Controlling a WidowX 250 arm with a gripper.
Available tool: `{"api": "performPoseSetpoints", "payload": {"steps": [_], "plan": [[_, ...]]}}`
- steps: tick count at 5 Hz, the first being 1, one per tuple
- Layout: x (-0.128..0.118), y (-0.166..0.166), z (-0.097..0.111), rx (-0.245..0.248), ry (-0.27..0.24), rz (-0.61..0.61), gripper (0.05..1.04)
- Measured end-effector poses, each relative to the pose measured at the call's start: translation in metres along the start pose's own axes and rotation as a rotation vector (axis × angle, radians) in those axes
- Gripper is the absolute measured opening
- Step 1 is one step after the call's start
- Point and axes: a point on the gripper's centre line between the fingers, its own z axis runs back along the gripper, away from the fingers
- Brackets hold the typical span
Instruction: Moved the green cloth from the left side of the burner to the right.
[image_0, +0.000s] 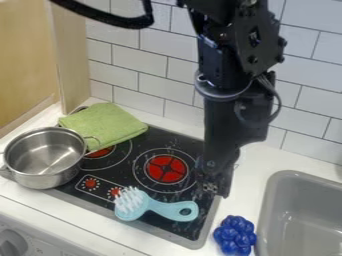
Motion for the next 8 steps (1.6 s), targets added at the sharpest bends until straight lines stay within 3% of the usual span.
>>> {"api": "performPoseSetpoints", "payload": {"steps": [2, 3, 4, 5, 6, 8], "plan": [[-0.014, -0.017, -0.016, -0.083, 0.074, 0.065, 0.998], [-0.01, 0.003, -0.017, -0.088, 0.064, 0.156, 0.998], [-0.017, 0.03, -0.017, -0.091, 0.018, 0.362, 0.998], [-0.032, 0.043, -0.015, -0.06, 0.041, 0.598, 0.998], [-0.052, 0.055, -0.012, -0.034, 0.065, 0.75, 0.998], [-0.086, 0.085, -0.015, -0.008, 0.11, 0.835, 0.998]]}}
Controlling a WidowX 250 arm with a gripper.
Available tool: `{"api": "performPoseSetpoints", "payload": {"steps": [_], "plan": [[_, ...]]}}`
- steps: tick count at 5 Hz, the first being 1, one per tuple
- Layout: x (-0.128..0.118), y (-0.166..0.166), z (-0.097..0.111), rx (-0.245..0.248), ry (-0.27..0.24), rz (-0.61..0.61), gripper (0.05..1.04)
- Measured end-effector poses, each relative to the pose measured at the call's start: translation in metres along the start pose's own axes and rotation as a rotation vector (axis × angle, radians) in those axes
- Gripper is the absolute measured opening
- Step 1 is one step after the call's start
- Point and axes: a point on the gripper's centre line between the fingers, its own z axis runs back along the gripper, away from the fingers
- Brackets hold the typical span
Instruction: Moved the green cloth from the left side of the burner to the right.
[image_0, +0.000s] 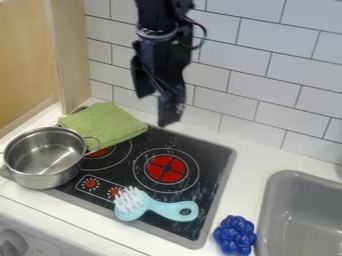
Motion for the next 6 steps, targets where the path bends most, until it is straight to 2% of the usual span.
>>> {"api": "performPoseSetpoints", "payload": {"steps": [1, 2, 4, 6], "plan": [[-0.002, 0.023, -0.01, -0.013, 0.012, 0.061, 0.998], [0.0, 0.052, -0.015, -0.002, 0.004, 0.118, 0.998], [-0.019, 0.092, -0.03, -0.009, 0.022, 0.244, 0.998], [-0.041, 0.106, -0.056, -0.064, 0.038, 0.341, 0.998]]}}
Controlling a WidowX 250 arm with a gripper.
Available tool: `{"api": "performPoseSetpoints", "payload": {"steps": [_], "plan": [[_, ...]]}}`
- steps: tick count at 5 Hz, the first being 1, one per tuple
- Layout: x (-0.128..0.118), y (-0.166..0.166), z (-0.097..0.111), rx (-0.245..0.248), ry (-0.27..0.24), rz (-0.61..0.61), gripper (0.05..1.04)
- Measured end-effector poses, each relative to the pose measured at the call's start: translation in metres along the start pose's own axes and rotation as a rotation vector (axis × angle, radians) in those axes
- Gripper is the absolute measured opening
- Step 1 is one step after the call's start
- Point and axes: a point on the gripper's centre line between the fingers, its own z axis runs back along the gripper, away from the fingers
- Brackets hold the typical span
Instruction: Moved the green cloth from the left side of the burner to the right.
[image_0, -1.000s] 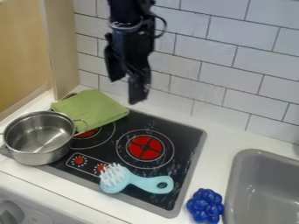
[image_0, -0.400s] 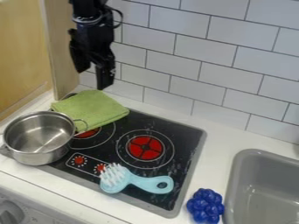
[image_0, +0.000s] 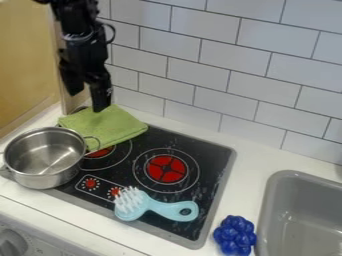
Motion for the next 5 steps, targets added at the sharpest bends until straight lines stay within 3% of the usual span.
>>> {"api": "performPoseSetpoints", "payload": {"steps": [1, 3, 5], "plan": [[-0.005, 0.0, -0.013, -0.017, 0.035, 0.0, 0.998], [0.003, 0.005, -0.035, -0.049, 0.043, 0.032, 0.998], [0.008, 0.003, -0.042, -0.038, 0.038, 0.072, 0.998]]}}
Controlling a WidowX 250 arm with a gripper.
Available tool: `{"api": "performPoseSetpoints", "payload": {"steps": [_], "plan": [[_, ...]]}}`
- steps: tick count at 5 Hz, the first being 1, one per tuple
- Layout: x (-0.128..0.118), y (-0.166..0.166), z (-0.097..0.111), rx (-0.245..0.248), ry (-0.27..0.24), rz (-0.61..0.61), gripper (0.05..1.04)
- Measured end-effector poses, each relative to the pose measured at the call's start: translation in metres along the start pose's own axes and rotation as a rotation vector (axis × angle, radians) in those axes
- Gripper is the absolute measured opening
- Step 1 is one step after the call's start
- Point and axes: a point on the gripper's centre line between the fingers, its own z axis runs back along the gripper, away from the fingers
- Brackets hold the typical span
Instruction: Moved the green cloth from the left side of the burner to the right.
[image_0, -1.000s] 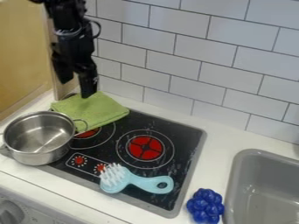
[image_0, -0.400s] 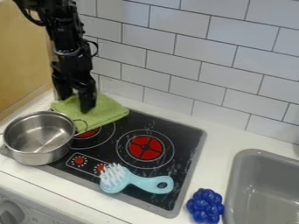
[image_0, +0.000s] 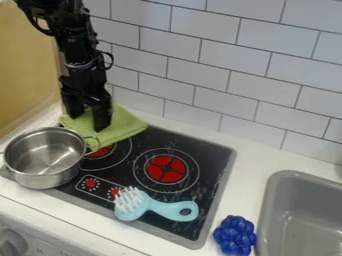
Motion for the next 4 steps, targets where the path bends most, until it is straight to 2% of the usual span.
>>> {"api": "performPoseSetpoints", "payload": {"steps": [1, 2, 4], "plan": [[-0.001, -0.005, -0.001, 0.006, -0.006, 0.008, 0.998], [-0.008, -0.02, 0.001, 0.016, 0.008, 0.002, 0.998], [-0.004, -0.055, 0.002, 0.022, 0.016, -0.064, 0.998]]}}
